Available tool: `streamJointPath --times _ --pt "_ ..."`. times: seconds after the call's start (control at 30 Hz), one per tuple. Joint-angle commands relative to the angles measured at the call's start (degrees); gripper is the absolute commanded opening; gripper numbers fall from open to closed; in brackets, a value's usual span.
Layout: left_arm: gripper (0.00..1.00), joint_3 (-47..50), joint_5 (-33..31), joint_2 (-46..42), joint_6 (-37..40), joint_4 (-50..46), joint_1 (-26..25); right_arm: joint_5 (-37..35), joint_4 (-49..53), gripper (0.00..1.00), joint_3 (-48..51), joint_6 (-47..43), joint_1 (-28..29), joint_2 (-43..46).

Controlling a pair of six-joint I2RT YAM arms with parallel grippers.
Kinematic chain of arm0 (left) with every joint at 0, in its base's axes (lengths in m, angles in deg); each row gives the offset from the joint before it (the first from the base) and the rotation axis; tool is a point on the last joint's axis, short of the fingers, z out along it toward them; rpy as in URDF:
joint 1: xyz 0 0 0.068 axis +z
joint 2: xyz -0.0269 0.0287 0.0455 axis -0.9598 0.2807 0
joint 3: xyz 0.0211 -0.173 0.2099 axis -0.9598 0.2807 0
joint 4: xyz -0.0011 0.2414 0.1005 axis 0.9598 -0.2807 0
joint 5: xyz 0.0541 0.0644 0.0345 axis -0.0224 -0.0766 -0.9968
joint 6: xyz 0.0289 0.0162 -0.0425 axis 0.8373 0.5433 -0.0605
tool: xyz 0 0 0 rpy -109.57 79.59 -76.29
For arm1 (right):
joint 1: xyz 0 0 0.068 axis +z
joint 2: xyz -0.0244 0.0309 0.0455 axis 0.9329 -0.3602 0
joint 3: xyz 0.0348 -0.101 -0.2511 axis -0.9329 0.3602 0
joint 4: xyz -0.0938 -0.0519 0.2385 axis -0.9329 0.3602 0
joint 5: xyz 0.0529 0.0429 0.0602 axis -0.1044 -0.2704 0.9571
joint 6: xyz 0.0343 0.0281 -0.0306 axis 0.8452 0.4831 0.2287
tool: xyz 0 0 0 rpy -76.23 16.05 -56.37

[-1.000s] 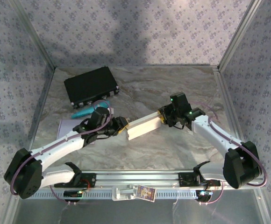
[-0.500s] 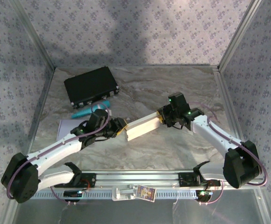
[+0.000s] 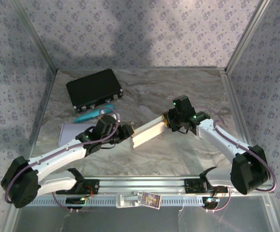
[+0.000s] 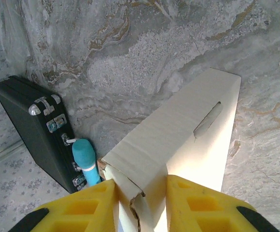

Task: Fold the paper box

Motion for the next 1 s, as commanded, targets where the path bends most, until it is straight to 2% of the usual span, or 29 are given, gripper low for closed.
streamJointPath --times 0.0,0.13,0.23,0.33,0.4,0.47,0.6,0.77,0.97 --pt "0.35 1.5 -3.5 -2.0 4.1 -0.6 -0.8 -1.2 7.4 0.29 0.9 3.1 0.9 -2.1" --pt "0.35 1.3 -2.5 -2.4 6.8 0.8 -0.8 -1.3 6.9 0.28 0.8 3.6 1.1 -2.4" --pt "0.42 -0.3 -3.8 -3.4 5.9 -5.0 -0.5 -1.4 7.4 0.28 0.3 3.3 1.1 -2.6" --pt "0.49 -1.9 -4.9 -6.7 1.0 -11.0 1.6 -1.3 7.4 0.28 0.4 3.1 1.0 -2.5" --pt "0.57 -4.1 -7.0 -9.0 -4.5 -17.2 2.7 -1.3 7.4 0.28 0.6 3.0 1.0 -2.3" --pt "0.58 -5.7 -6.7 -9.8 -10.2 -20.5 3.7 -1.4 7.4 0.28 0.8 3.1 1.1 -2.3" --pt "0.58 -5.4 -6.1 -10.0 -20.7 -16.5 3.2 -1.5 6.9 0.28 0.7 3.3 1.1 -2.7" --pt "0.59 -4.4 -7.1 -6.7 -27.4 -8.7 3.5 -1.3 6.8 0.27 0.6 3.2 1.2 -2.9" --pt "0.54 -2.8 -7.8 -4.4 -40.4 -6.8 0.3 -1.4 6.7 0.27 0.6 3.3 1.2 -2.8"
